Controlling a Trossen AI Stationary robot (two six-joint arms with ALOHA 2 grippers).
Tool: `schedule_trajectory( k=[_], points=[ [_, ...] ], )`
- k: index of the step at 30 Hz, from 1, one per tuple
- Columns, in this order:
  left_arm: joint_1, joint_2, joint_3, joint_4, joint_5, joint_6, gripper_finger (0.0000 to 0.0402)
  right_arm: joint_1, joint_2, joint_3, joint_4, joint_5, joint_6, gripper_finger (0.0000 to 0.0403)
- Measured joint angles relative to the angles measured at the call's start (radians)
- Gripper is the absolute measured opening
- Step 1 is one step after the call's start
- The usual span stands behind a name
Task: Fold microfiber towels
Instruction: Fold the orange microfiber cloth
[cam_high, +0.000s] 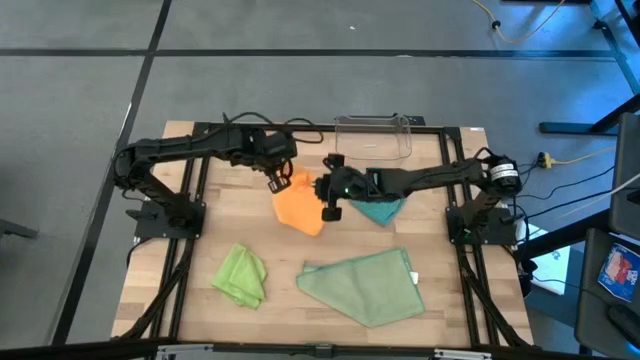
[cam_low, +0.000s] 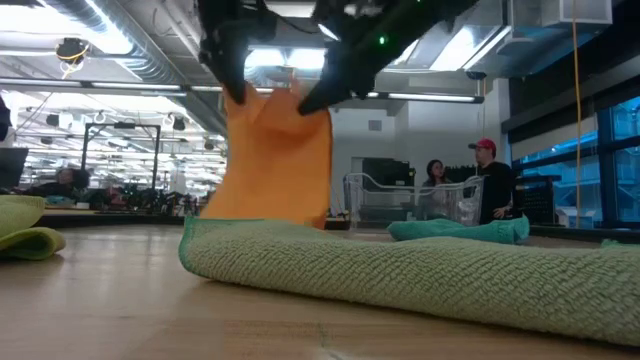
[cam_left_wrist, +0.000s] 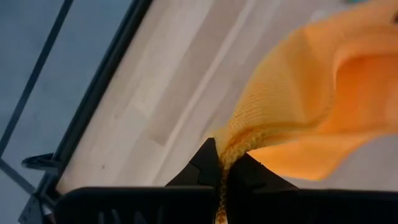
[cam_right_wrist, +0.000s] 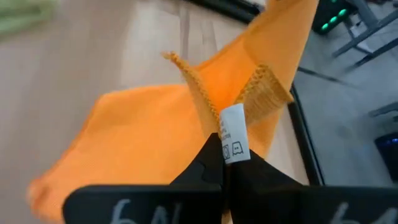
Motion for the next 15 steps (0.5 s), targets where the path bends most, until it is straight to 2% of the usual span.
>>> schedule_trajectory(
  k=[6, 11, 15],
  points=[
    [0.053, 0.0, -0.068, 0.105, 0.0, 0.056, 0.0, -0.087, 0.0, -0.04, 0.006, -0.043, -0.063, 0.0003],
    [0.086, 0.0, -0.171, 0.234, 0.004, 0.083, 0.0, -0.149, 0.0, -0.086, 0.042, -0.132, -0.077, 0.0003],
    [0.082, 0.0, -0.235, 0.253, 0.008, 0.063, 0.0, -0.163, 0.0, -0.13, 0.049, -0.186, -0.067, 0.0003]
  ],
)
